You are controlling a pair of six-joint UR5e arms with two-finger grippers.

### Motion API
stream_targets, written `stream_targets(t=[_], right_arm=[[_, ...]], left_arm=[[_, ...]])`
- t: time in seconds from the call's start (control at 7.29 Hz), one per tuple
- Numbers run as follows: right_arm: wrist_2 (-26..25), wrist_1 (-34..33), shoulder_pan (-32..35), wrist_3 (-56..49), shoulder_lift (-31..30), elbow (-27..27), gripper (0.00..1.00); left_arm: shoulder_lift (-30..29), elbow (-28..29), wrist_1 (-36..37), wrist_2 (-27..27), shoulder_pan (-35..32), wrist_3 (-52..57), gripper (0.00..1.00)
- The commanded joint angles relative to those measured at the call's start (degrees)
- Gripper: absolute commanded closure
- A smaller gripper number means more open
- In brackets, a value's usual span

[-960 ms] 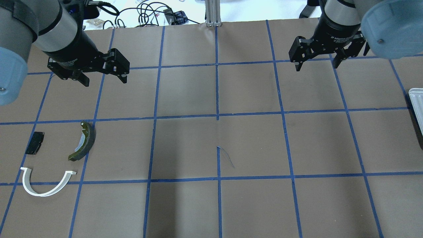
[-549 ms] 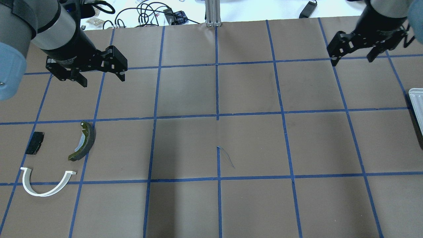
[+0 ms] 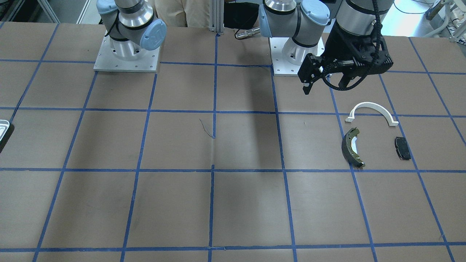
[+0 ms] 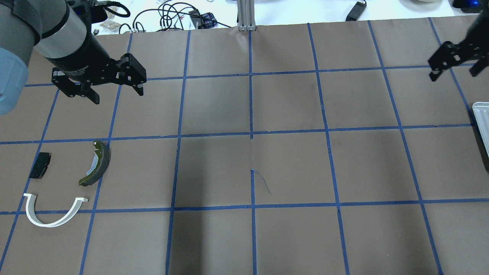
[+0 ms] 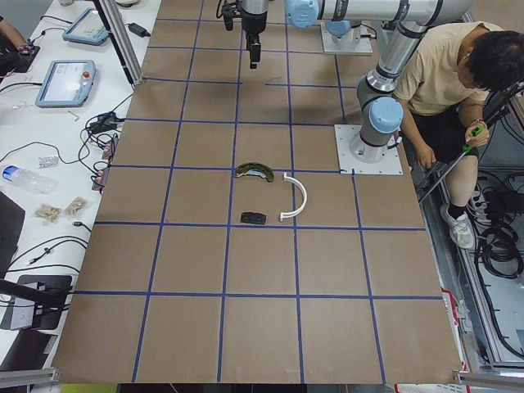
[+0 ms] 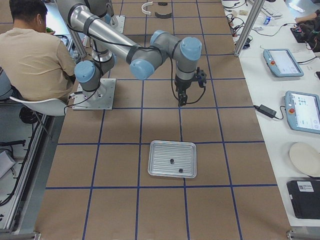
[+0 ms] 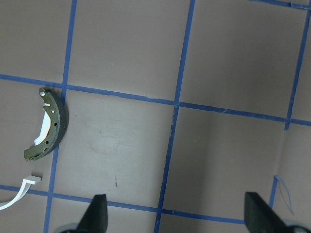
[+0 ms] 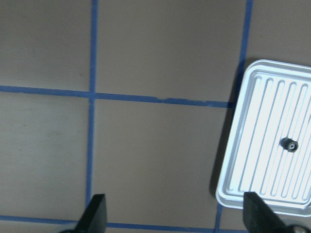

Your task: Place bearing gear from tray to pile

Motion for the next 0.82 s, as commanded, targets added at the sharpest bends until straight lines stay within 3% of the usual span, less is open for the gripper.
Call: stream_targets(t=[0.0, 0.27, 0.69], right_arm=[[0.46, -8.33, -11.11, -11.82, 8.93, 0.03, 0.0], [3.7, -15.38, -15.18, -19.31, 15.47, -0.06, 0.0], [5.29, -22.07, -16.7, -20.04, 21.71, -0.06, 0.0]], left_arm=[[0.45, -0.01, 0.28, 0.0, 0.01, 0.72, 0.0], [0.54, -0.09, 0.28, 0.09, -0.08, 0.81, 0.0], [0.54, -0.09, 0.55, 0.09, 0.01, 0.81, 0.0]])
